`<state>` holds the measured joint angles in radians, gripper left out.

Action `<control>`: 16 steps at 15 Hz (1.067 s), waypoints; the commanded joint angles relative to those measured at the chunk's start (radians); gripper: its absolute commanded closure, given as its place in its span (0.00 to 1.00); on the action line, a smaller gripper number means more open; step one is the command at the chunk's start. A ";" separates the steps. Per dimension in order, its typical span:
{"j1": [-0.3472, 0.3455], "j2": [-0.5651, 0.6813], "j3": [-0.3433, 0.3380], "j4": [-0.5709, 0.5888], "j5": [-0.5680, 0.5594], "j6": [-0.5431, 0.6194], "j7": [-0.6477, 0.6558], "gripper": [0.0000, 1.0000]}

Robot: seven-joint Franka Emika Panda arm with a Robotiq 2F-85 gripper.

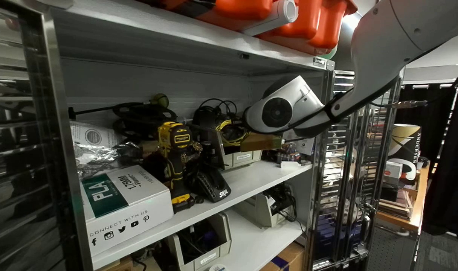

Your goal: Pick the yellow cable and put it in the box

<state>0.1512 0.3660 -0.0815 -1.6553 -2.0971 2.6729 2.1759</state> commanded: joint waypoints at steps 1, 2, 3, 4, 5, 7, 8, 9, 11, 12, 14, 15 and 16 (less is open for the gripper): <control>0.012 -0.081 -0.002 -0.098 0.015 -0.008 -0.018 0.00; 0.014 -0.100 -0.004 -0.132 0.035 -0.011 -0.035 0.00; 0.013 -0.120 -0.006 -0.171 0.059 -0.002 -0.057 0.00; 0.011 -0.143 -0.008 -0.212 0.080 0.003 -0.075 0.00; 0.010 -0.171 -0.007 -0.255 0.092 0.012 -0.086 0.00; 0.004 -0.231 -0.006 -0.335 0.119 0.048 -0.115 0.00; 0.000 -0.263 -0.007 -0.372 0.129 0.074 -0.126 0.00; -0.003 -0.297 -0.009 -0.408 0.134 0.104 -0.136 0.00; -0.015 -0.368 -0.019 -0.477 0.175 0.198 -0.186 0.00; -0.024 -0.398 -0.028 -0.511 0.225 0.252 -0.239 0.00; -0.106 -0.443 -0.003 -0.598 0.389 0.381 -0.405 0.00; -0.125 -0.456 -0.012 -0.648 0.456 0.421 -0.476 0.00; -0.145 -0.462 -0.022 -0.693 0.521 0.461 -0.548 0.00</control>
<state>0.0702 -0.0223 -0.0957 -2.2004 -1.7377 3.0286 1.8157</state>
